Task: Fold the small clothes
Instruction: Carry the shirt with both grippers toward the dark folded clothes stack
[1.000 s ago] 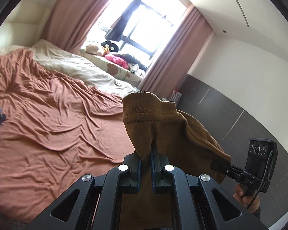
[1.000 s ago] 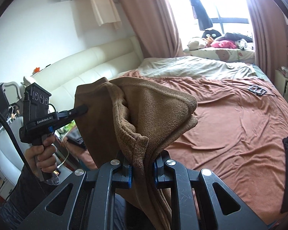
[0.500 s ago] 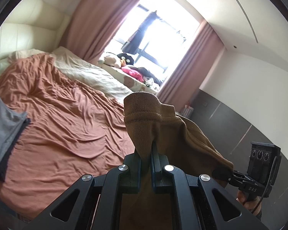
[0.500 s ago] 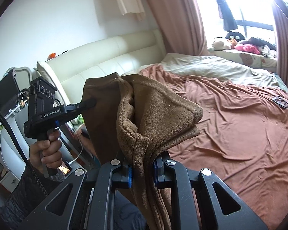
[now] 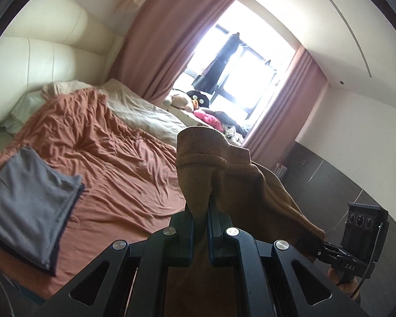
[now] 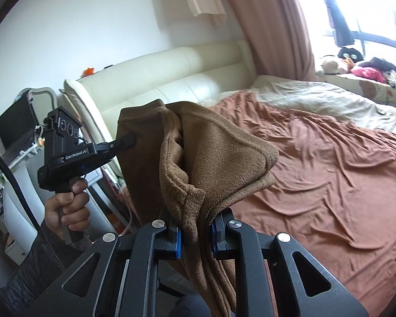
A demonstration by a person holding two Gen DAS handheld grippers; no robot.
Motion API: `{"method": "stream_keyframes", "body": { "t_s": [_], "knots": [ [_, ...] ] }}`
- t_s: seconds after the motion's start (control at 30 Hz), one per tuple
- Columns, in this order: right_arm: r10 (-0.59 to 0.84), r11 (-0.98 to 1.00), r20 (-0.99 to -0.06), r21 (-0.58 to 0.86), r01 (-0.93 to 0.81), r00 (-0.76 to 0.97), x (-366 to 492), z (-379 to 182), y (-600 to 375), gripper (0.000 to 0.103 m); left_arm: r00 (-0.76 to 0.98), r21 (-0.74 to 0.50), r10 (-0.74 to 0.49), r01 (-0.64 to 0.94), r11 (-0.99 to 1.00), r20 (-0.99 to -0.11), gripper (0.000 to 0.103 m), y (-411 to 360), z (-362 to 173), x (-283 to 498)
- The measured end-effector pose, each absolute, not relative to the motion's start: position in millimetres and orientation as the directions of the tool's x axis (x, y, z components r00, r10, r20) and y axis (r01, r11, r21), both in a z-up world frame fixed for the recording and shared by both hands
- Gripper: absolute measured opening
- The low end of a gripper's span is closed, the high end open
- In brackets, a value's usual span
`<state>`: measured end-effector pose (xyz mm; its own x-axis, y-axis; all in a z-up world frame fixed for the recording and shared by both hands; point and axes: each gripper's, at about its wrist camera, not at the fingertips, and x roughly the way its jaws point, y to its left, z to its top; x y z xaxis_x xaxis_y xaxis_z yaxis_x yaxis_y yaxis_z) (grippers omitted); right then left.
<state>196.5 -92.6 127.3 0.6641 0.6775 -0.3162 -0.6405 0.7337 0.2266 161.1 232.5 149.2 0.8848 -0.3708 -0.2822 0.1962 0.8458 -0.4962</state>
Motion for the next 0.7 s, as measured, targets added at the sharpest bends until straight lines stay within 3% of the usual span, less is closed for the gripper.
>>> {"method": "stream_keyframes", "body": {
  "t_s": [0.7],
  "knots": [
    [0.820,0.565,-0.258,0.227,-0.793,0.511,294,137,48,0.012,0.947,-0.394,-0.067,-0.065,0.917,-0.314,0.007,390,199,164]
  ]
}}
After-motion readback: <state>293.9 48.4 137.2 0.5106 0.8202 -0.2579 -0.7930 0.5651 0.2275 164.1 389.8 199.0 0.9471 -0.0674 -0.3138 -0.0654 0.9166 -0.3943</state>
